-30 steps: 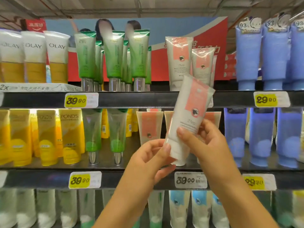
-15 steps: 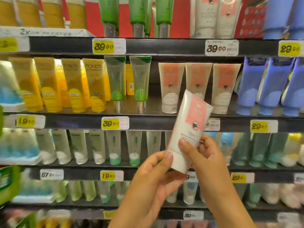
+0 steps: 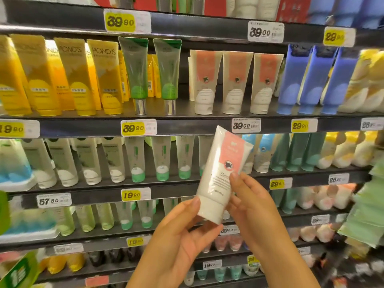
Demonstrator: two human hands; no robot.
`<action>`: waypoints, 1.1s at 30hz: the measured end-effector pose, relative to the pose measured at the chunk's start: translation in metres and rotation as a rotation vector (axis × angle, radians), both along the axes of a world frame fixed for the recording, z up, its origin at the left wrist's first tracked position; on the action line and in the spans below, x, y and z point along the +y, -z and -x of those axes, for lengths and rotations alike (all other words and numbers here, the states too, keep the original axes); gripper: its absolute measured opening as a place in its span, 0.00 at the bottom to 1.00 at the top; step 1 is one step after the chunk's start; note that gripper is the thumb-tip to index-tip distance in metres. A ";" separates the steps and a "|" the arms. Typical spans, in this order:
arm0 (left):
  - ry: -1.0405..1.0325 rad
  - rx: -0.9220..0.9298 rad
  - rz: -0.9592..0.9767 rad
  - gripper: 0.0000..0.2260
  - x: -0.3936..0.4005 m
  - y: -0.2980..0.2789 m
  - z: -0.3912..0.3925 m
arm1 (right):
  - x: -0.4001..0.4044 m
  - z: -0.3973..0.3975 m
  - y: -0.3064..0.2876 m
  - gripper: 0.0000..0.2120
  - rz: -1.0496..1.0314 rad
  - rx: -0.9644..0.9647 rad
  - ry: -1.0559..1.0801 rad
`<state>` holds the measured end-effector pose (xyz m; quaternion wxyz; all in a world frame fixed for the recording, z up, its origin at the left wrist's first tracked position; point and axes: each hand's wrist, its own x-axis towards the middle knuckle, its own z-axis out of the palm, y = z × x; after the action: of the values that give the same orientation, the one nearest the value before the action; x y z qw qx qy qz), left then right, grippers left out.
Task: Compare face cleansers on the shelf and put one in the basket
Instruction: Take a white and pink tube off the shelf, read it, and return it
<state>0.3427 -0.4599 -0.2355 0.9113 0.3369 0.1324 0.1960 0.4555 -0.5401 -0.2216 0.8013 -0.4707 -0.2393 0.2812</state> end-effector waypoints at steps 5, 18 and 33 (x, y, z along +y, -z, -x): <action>0.003 0.045 0.030 0.17 -0.003 0.005 0.001 | 0.001 -0.002 0.008 0.18 -0.034 0.071 -0.014; -0.090 0.081 0.010 0.21 -0.031 0.022 -0.056 | -0.019 -0.058 0.018 0.15 -0.033 0.118 -0.053; -0.142 -0.034 0.218 0.20 -0.063 0.012 -0.098 | -0.032 -0.106 0.016 0.16 -0.099 0.178 -0.158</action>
<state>0.4403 -0.5229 -0.2476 0.9284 0.2224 0.1612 0.2503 0.5613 -0.5724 -0.2371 0.8171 -0.3833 -0.2171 0.3719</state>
